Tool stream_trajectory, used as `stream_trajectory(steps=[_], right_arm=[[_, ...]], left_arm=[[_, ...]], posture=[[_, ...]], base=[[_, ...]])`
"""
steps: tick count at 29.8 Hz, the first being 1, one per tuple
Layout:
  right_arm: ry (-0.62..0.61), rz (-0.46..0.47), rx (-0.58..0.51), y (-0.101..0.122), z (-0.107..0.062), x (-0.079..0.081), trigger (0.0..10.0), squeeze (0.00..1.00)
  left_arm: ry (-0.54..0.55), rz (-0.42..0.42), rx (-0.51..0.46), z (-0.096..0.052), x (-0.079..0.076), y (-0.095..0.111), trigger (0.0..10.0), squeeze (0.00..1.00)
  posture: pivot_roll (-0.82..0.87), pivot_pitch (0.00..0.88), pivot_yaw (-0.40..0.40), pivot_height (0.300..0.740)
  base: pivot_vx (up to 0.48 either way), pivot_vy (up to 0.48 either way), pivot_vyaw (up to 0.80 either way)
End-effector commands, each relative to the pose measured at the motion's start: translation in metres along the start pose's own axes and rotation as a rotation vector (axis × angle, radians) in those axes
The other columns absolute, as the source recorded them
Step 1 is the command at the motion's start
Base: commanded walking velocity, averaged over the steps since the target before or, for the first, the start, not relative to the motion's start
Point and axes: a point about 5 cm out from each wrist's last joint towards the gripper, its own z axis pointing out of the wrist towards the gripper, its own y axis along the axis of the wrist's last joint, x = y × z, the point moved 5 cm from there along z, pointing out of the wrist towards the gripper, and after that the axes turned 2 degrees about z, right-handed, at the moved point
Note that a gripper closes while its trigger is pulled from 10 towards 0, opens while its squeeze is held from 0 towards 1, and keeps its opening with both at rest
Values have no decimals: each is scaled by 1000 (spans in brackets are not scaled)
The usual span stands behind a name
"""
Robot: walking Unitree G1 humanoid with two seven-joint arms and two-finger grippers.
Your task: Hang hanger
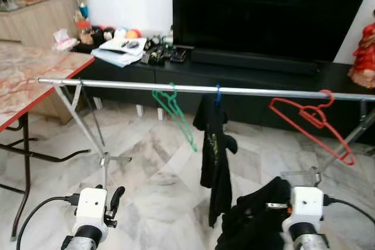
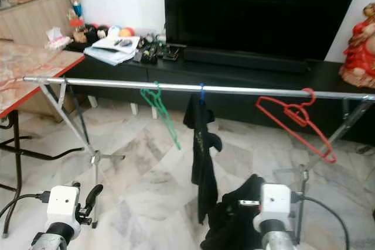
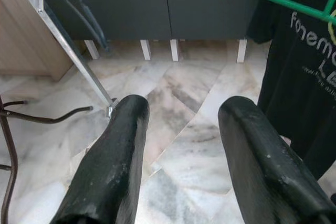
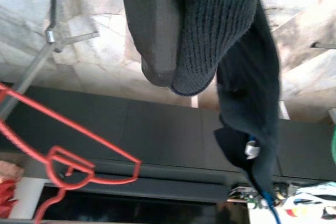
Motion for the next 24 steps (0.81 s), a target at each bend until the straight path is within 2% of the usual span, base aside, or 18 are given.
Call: stream_trajectory(steps=[1,9,14,24], right_arm=[[29,10,-23,5,3,8,10000,0],[26,3,-7,1,5,4,10000,0],[23,-4,8,-4,6,1,10000,0],[21,-8,25,-10,7,-1,10000,0]], left_arm=[[24,4,15,-3,7,-3,10000,0],[19,33,38,-2,11,-7,10000,0],[46,28,36,-3,21,-6,10000,0],[16,7,26,3,11,-1,10000,0]], posture=[[51,0,-5,740],[52,0,-7,740],[54,0,-6,740],[39,0,1,740]], base=[[0,-412,0],[0,0,0],[0,0,0],[0,0,0]])
